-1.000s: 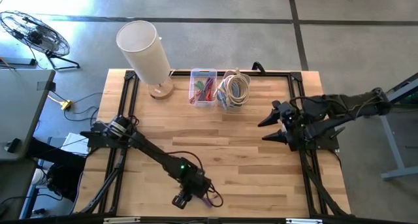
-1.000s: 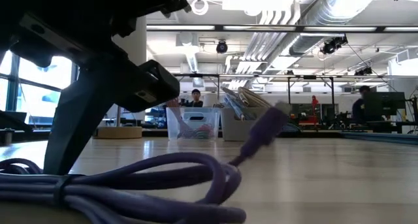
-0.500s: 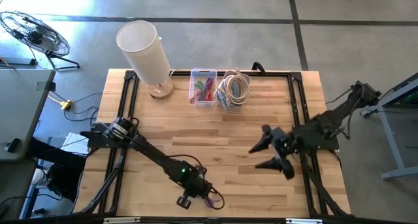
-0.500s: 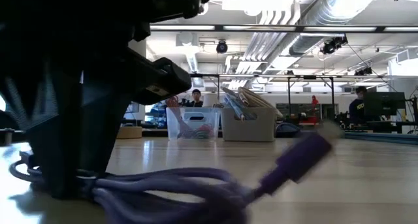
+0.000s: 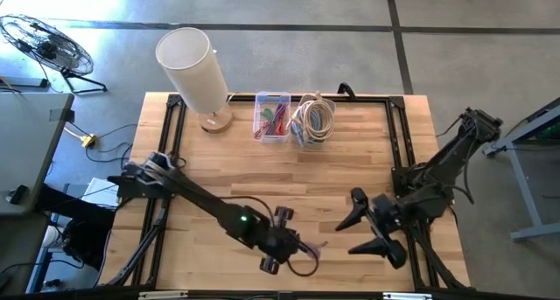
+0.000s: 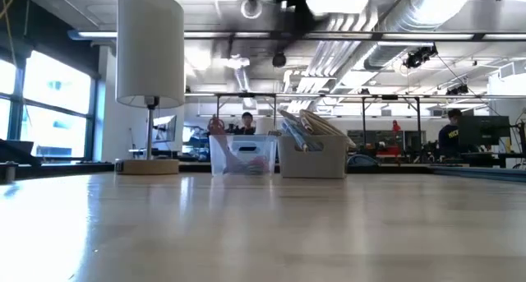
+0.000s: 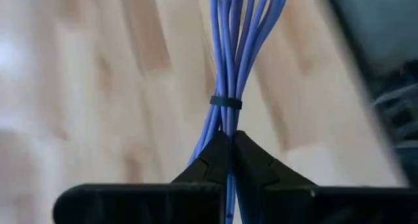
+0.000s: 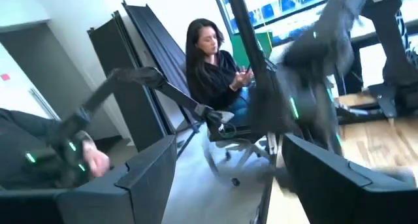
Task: Pick & Place USB Port
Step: Put the violet charger cable into the transparent bin
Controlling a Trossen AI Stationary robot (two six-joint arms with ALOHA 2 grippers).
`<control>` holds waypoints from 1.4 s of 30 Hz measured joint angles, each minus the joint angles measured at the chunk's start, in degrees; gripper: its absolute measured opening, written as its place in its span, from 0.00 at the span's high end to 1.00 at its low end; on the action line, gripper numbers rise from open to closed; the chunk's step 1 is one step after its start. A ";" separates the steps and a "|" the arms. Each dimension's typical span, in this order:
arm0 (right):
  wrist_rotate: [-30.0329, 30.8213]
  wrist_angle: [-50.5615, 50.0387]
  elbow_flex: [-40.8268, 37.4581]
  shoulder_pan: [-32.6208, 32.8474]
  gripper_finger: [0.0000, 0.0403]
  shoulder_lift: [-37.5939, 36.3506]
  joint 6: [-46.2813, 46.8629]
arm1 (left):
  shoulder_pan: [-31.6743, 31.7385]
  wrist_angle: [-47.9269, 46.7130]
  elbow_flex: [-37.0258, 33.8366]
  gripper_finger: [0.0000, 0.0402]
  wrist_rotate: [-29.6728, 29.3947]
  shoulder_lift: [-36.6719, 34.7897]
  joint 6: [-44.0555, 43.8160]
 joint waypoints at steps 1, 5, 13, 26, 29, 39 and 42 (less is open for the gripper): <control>0.86 0.00 0.00 0.86 0.33 -0.19 -0.94 | 0.11 -2.28 2.81 1.00 -1.19 -1.07 0.77; 3.55 -0.28 0.00 3.32 0.33 -0.99 -4.33 | 1.34 -12.16 13.24 1.00 -8.97 -2.75 4.03; 8.19 -6.82 0.00 5.46 0.33 -5.72 -13.07 | 9.08 -29.64 33.13 1.00 -29.90 -6.62 -0.32; 24.57 -28.33 0.00 5.40 0.33 -21.52 -19.50 | 30.20 -30.71 32.07 1.00 -30.08 -6.67 -10.86; 26.28 -33.45 0.00 5.40 0.33 -23.79 -14.81 | 33.91 -29.93 29.43 1.00 -26.91 -6.57 -14.40; 25.85 -42.06 0.00 5.41 0.33 -22.56 -6.07 | 43.16 -21.06 19.17 1.00 -22.29 -6.70 -32.09; 25.07 -42.54 0.00 5.41 0.33 -21.33 -5.73 | 44.06 -13.91 14.22 1.00 -20.97 -6.70 -37.00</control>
